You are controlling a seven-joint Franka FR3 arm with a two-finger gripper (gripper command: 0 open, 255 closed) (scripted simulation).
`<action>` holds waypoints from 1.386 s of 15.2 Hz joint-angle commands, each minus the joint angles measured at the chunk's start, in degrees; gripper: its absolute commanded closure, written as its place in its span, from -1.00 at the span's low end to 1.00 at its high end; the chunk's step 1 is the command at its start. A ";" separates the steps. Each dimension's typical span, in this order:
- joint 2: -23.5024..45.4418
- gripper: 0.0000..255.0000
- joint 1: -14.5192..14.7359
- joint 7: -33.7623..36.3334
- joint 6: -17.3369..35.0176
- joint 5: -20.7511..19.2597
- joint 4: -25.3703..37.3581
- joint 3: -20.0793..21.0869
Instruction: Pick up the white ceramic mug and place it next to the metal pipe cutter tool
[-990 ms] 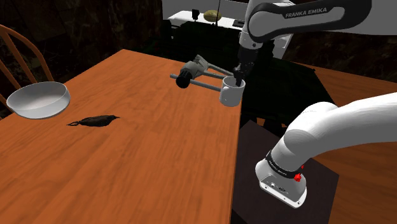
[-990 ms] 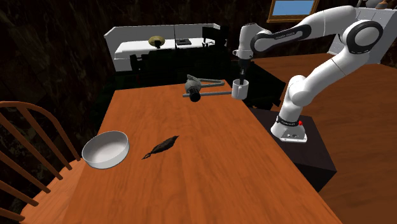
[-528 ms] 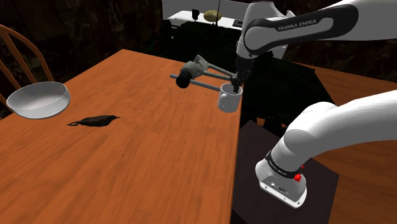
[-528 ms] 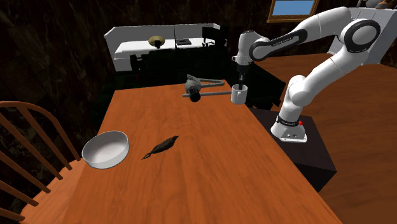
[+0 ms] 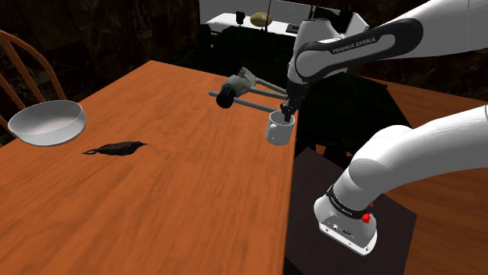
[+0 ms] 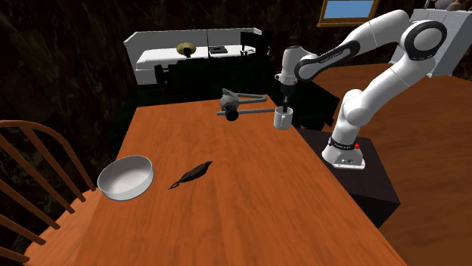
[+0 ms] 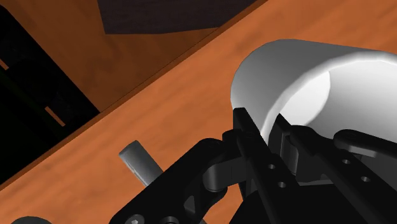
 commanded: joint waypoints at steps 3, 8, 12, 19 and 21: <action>0.35 1.00 -0.04 -0.04 0.94 -0.07 -0.53 -0.09; 0.36 1.00 -0.04 -0.03 0.94 -0.07 -0.53 -0.09; 0.35 -1.00 -0.04 -0.04 0.94 -0.07 -0.54 -0.09; -2.87 -1.00 0.12 -0.08 -7.72 0.44 4.92 0.54; -2.87 -1.00 0.12 -0.08 -7.73 0.44 4.91 0.54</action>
